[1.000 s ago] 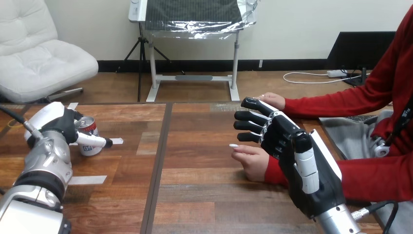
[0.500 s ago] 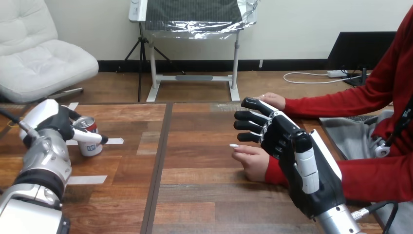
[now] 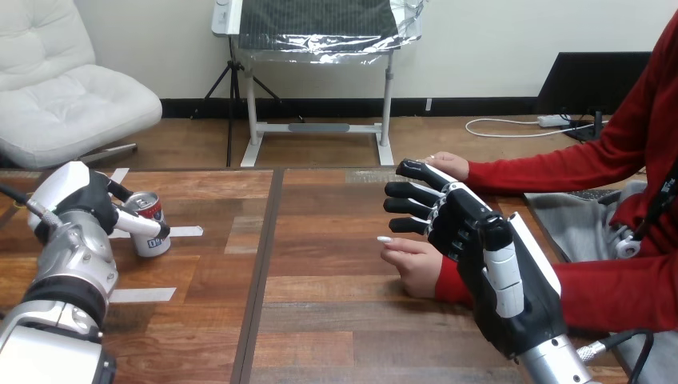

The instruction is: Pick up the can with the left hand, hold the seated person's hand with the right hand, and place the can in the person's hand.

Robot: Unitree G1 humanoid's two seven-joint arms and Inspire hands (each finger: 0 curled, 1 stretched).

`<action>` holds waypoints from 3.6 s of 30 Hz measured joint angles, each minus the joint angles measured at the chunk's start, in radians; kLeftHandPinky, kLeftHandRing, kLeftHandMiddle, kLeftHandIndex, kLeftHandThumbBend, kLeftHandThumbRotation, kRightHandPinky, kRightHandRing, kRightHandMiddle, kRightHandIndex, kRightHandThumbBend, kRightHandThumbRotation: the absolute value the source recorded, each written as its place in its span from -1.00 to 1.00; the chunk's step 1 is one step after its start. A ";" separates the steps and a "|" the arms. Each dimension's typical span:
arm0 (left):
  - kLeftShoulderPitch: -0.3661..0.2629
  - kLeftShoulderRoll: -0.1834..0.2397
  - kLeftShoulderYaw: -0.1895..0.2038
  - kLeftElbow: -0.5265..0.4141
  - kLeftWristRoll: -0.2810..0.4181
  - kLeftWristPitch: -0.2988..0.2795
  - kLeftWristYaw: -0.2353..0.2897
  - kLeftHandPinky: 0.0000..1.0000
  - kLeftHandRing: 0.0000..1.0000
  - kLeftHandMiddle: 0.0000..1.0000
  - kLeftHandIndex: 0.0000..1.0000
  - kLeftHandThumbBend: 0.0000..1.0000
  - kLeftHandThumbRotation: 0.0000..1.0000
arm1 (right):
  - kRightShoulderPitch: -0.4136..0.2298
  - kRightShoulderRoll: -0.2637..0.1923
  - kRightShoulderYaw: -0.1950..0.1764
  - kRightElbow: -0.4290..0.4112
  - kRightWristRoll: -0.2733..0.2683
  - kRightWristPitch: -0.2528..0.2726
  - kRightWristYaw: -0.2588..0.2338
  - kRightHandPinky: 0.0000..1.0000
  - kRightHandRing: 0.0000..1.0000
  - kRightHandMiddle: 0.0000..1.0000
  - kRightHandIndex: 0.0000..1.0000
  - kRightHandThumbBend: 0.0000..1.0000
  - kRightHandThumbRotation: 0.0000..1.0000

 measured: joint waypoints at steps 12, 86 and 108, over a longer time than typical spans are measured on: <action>-0.001 0.000 0.008 -0.004 -0.020 -0.004 0.029 -0.37 -0.13 0.00 0.29 0.68 -0.78 | 0.000 0.000 0.000 0.000 0.000 0.000 0.000 0.48 0.59 0.60 0.70 0.77 1.00; -0.012 -0.007 0.007 -0.025 -0.013 -0.080 0.134 0.75 0.85 0.87 0.79 0.91 -0.26 | -0.002 0.000 0.000 0.001 0.000 0.001 0.000 0.49 0.60 0.61 0.71 0.76 1.00; -0.012 -0.014 0.007 -0.018 -0.043 -0.156 0.047 0.65 0.87 0.87 0.82 0.99 -0.10 | -0.002 0.001 0.003 0.002 -0.001 0.001 0.000 0.47 0.59 0.61 0.70 0.77 1.00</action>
